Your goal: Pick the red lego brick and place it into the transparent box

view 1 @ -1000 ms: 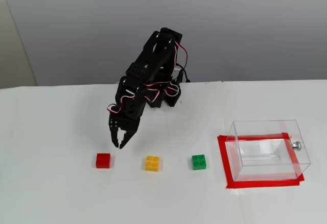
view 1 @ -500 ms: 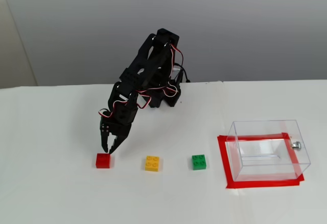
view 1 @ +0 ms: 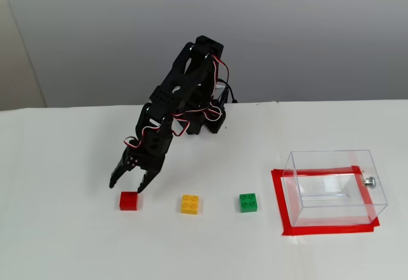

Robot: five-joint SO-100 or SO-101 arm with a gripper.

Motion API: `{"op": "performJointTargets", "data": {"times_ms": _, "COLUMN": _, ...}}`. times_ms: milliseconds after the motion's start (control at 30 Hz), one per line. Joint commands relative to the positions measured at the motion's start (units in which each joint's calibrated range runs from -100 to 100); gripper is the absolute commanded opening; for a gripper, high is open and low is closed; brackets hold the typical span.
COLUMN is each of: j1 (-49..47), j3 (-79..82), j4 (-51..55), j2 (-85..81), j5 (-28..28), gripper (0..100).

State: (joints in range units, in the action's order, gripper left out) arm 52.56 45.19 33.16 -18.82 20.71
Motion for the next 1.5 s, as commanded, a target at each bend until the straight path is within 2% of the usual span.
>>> {"op": "performJointTargets", "data": {"times_ms": 0, "j1": 0.41, "j3": -2.6, "j4": -0.52, "j2": -0.06, "j5": -0.15, "gripper": 37}}
{"op": "performJointTargets", "data": {"times_ms": 967, "j1": -2.03, "j3": -3.24, "j4": -0.79, "j2": 10.46, "j5": -0.31, "gripper": 39}}
{"op": "performJointTargets", "data": {"times_ms": 1167, "j1": -2.03, "j3": -7.58, "j4": -0.61, "j2": 12.92, "j5": -4.43, "gripper": 39}}
{"op": "performJointTargets", "data": {"times_ms": 1467, "j1": -1.95, "j3": -9.75, "j4": -0.61, "j2": 16.14, "j5": -6.2, "gripper": 39}}
